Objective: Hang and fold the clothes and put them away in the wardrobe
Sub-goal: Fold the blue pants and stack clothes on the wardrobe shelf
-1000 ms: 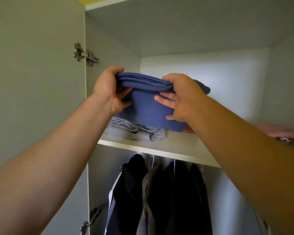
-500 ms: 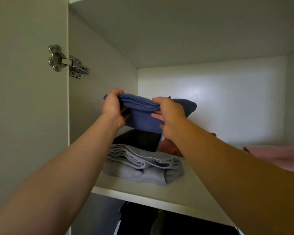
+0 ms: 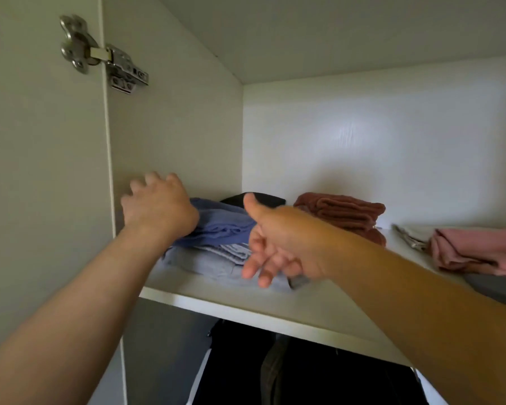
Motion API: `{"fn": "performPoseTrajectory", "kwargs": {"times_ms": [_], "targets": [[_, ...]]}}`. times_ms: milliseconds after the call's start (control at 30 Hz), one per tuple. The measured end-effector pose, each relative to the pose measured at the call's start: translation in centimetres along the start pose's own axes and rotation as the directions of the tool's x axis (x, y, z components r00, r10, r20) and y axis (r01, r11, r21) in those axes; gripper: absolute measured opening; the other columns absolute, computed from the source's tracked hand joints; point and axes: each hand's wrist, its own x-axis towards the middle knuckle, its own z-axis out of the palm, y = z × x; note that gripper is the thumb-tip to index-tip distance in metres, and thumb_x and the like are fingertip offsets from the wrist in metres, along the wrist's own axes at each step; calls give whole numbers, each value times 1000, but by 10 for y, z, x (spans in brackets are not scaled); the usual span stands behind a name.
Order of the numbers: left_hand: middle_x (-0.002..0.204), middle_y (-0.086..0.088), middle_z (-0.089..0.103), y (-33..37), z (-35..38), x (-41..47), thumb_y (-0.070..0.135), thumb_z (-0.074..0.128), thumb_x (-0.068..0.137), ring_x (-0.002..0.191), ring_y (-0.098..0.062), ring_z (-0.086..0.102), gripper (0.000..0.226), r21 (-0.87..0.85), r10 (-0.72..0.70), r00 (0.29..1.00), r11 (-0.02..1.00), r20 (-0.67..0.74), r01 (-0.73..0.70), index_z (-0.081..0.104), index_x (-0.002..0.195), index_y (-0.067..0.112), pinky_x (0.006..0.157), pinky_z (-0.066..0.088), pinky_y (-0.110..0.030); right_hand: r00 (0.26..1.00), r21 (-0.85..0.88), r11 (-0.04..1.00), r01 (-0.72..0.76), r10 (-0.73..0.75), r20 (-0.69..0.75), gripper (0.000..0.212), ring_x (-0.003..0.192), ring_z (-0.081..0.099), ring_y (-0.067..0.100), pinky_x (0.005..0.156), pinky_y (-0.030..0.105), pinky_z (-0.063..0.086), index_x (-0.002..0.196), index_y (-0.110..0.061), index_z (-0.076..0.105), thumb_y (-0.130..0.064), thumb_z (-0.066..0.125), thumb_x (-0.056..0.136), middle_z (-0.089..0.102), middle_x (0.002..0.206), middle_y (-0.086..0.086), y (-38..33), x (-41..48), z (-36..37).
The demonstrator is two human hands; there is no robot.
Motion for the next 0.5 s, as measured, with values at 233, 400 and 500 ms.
{"fn": "performPoseTrajectory", "kwargs": {"times_ms": [233,400,500], "targets": [[144,-5,57,45,-7,16,21,48,102,130,-26,51,34,-327,467,864,859,189,-393,63,133,25,103,35,-30,553,-678,704,213,-659,-510,39,77,61,26,67,35,45,85,-17,62,-46,41,102,64,80,3,-14,39,-31],[133,-20,62,40,37,11,33,53,105,121,-28,58,34,-278,259,817,952,515,-127,67,119,6,110,35,-30,965,-677,735,31,-198,-171,65,130,49,40,108,49,39,146,-8,45,-52,18,106,50,146,19,51,74,7],[120,-4,69,41,31,10,32,48,106,113,-20,61,28,-283,321,745,941,585,-183,70,121,28,108,36,-31,972,-654,757,14,-162,-167,72,132,48,38,114,44,35,145,-5,49,-53,12,107,52,145,20,50,62,6]]}}
